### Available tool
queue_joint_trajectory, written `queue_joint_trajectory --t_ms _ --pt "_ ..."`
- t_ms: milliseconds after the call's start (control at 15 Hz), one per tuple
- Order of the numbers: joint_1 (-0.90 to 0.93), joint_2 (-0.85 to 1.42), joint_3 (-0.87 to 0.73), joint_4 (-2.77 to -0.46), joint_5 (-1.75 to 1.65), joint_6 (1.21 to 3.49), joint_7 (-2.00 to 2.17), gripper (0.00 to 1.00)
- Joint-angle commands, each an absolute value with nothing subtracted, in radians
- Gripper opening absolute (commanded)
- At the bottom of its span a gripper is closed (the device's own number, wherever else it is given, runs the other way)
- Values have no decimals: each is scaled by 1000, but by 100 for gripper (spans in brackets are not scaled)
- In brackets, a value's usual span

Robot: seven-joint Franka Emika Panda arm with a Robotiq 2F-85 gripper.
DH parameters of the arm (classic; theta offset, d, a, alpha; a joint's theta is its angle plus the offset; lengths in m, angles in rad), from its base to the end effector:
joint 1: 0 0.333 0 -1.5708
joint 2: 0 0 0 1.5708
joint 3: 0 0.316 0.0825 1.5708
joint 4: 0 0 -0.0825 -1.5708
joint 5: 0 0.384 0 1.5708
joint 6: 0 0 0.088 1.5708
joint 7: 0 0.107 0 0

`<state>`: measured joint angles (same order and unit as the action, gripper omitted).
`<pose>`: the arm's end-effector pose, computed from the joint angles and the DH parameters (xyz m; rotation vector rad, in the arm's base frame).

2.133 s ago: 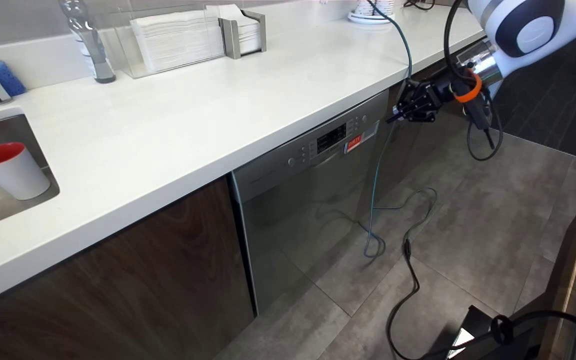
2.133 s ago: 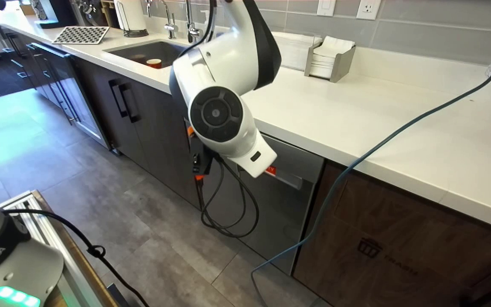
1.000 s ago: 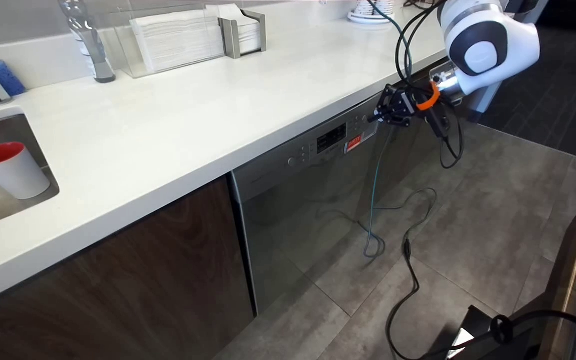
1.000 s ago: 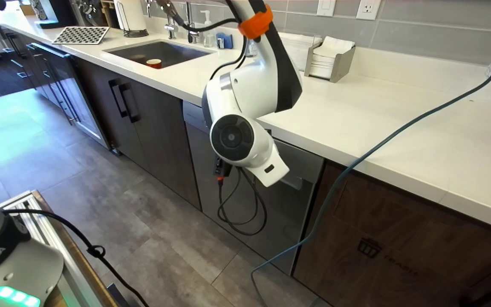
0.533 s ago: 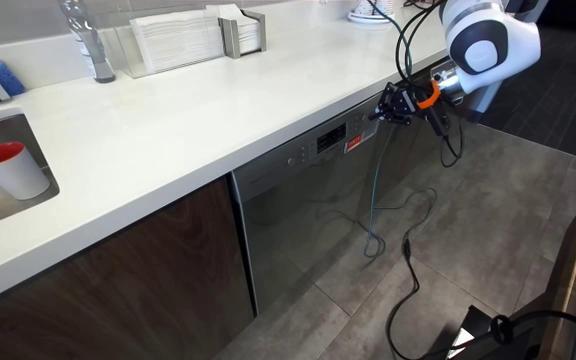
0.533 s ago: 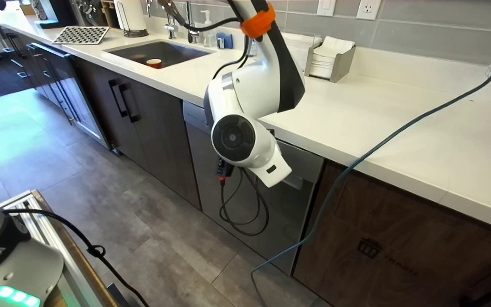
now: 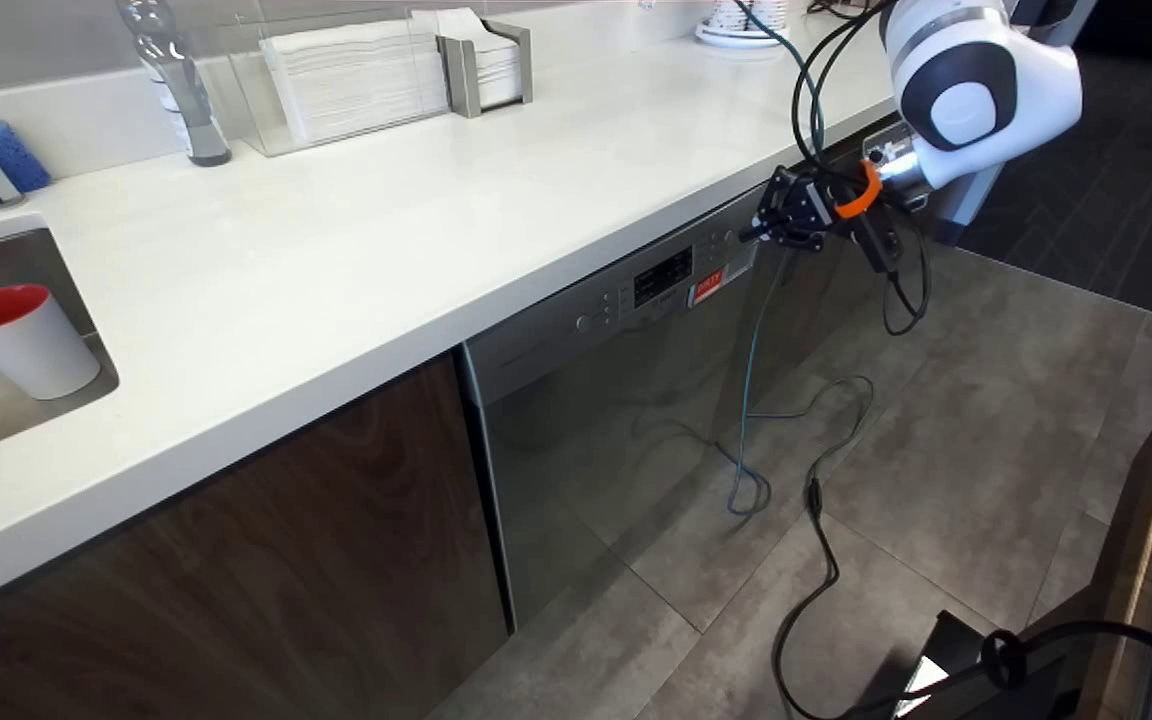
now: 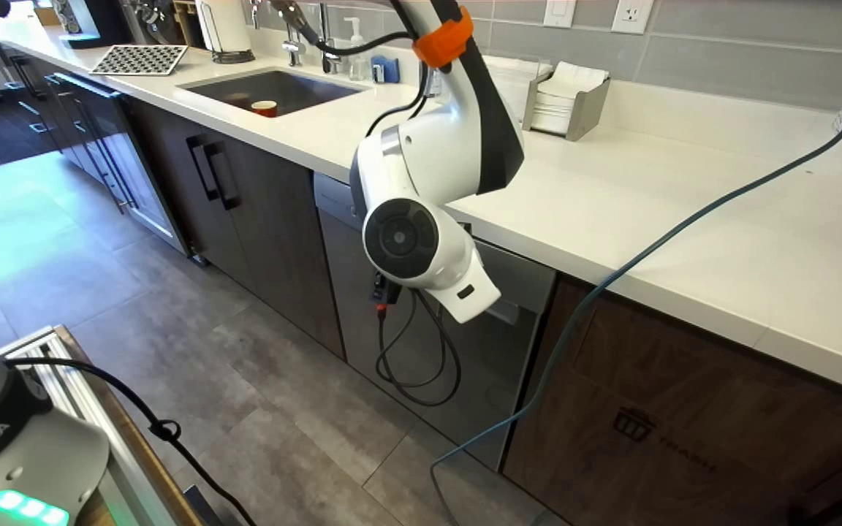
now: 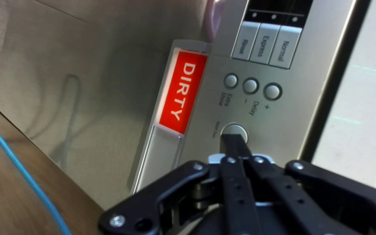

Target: Press a button on the oven

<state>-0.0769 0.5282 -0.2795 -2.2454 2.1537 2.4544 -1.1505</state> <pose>0.4643 -0.1859 0.1171 -2.0049 1.2983 -0.6971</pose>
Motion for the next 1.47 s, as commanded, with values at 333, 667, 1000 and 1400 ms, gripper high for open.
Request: queue_joint_trajectory --t_ms 333,667,1000,1400 --pt "-82 588 -268 -2197 2165 2384 -1127 0" --pt "-83 600 -272 -2182 2184 2387 -1132 0" --pt "-92 579 -282 -2195 2215 2376 -1143 0" --pt "-92 592 -276 -2189 2257 2347 -1132 0"
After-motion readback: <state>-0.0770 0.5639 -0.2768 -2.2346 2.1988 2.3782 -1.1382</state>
